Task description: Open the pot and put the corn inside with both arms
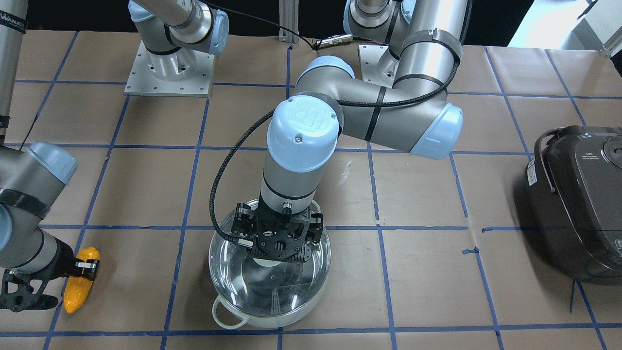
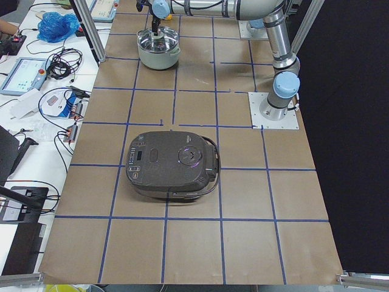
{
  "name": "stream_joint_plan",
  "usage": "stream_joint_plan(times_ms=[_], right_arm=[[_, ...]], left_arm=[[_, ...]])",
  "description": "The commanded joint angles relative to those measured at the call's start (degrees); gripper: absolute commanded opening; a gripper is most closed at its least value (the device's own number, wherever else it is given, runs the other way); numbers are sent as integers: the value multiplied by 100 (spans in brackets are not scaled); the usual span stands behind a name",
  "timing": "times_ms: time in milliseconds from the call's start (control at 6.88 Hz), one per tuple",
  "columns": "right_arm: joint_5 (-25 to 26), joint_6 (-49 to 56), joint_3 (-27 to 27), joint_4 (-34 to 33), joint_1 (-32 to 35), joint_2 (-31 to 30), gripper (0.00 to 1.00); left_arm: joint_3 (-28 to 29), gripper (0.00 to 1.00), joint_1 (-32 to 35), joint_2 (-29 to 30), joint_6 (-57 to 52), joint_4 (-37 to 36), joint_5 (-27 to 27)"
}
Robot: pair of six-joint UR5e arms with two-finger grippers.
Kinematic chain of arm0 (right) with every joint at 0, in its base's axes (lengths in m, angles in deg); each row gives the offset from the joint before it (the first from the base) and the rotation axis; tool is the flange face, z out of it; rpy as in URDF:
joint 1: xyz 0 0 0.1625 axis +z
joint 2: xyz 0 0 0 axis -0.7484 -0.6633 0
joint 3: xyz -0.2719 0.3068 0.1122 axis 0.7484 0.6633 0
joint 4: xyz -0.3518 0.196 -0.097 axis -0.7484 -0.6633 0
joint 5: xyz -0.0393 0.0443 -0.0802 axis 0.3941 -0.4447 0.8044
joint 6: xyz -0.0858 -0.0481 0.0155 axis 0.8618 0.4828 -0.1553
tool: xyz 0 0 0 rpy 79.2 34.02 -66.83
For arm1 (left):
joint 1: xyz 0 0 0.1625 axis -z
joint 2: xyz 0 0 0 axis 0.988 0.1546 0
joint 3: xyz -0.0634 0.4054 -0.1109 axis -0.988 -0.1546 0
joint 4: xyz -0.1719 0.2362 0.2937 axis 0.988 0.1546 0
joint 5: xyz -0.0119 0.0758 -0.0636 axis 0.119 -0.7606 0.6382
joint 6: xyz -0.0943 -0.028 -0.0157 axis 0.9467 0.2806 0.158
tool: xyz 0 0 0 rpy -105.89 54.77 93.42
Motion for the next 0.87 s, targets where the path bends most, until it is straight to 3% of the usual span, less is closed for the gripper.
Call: stream_joint_plan(times_ms=[0,145,291,436,727], right_arm=[[-38,-66,446,1038,263,-517,13],[-99,-311,693,1612,813,-938,13],[-100,-635,765,1731,1219,-1177,14],[-91,-725,731,1724,1362,-1197,14],[-108,-753,713,1706,1407,-1179,14]], left_arm=[[-4,89,92,66,84,-74,-17],[-21,65,92,66,15,-74,-8],[-13,46,92,57,5,-65,-17],[-21,11,92,49,5,-56,-26],[40,5,92,-213,5,118,-43]])
